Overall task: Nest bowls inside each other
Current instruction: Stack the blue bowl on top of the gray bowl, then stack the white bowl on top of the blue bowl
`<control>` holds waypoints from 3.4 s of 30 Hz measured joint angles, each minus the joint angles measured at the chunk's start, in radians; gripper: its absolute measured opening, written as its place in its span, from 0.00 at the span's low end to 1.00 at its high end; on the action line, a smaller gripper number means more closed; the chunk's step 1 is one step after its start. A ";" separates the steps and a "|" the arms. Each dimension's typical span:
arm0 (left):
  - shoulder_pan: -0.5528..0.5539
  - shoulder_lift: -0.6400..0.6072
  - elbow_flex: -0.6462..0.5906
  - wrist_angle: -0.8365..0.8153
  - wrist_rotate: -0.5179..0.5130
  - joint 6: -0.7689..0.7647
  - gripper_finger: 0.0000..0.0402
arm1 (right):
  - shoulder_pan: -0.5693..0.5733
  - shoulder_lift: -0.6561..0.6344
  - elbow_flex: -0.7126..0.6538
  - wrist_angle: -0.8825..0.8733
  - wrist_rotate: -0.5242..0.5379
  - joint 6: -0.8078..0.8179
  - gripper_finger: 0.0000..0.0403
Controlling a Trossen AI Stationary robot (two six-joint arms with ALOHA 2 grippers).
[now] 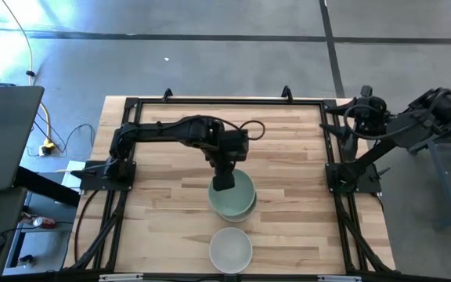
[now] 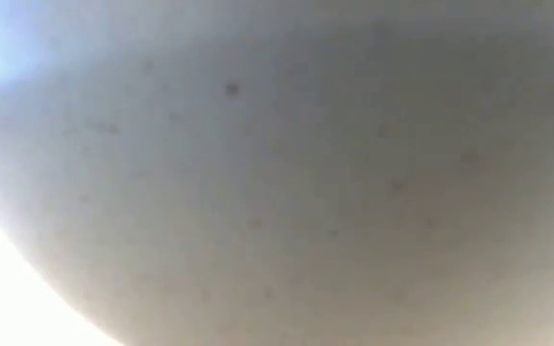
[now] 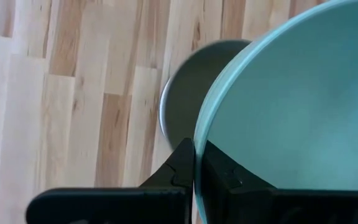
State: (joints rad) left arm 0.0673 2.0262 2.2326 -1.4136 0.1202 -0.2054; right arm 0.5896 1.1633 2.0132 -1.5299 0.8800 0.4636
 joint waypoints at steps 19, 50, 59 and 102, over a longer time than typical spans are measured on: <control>-0.010 0.093 -0.001 0.018 0.044 0.006 0.00 | 0.000 -0.014 0.000 -0.001 0.019 -0.019 0.49; 0.003 0.135 -0.001 -0.012 -0.062 -0.030 0.00 | 0.000 -0.045 0.000 -0.016 0.022 -0.027 0.49; -0.003 0.143 -0.001 -0.012 -0.056 -0.027 0.00 | 0.000 -0.045 0.000 -0.016 0.022 -0.024 0.49; -0.016 0.115 0.114 -0.164 -0.112 0.008 0.44 | 0.000 -0.042 0.000 -0.042 -0.076 0.065 0.49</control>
State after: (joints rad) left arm 0.0509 2.1410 2.3468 -1.5776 0.0078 -0.1970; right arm 0.5896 1.1217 2.0132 -1.5723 0.8044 0.5290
